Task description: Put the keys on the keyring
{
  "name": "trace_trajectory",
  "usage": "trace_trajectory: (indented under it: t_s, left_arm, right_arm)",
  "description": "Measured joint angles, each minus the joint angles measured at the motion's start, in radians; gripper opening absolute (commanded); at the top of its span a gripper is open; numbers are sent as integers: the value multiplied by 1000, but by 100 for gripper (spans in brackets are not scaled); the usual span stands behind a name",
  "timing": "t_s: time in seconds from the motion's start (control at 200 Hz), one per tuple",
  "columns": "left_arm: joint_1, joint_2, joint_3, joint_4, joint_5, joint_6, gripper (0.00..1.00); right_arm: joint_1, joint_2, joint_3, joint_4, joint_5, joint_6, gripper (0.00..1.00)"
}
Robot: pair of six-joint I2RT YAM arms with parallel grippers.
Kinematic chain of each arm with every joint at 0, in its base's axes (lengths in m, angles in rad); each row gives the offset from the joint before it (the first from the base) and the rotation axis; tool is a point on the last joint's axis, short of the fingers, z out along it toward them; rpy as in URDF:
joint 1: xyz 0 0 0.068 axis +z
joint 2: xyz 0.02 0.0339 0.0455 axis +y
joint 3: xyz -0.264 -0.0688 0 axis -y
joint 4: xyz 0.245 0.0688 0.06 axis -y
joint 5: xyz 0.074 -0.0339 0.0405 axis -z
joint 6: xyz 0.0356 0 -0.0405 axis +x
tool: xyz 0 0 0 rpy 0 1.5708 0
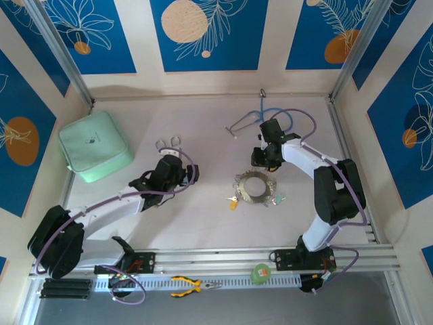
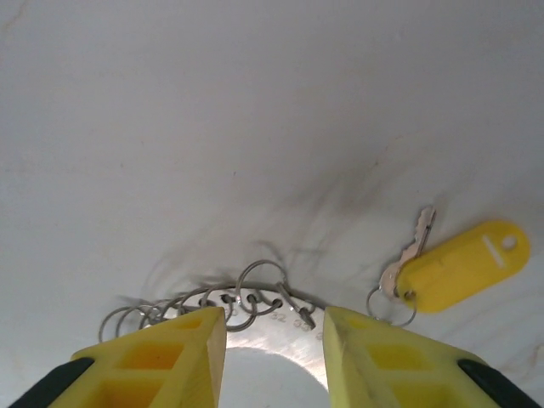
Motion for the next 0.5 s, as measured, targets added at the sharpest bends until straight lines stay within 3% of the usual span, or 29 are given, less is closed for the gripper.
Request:
trace_trajectory:
  t_s: [0.5]
  left_arm:
    - [-2, 2, 0, 59, 0, 16, 85]
  right_arm:
    - [9, 135, 90, -110, -14, -163, 26]
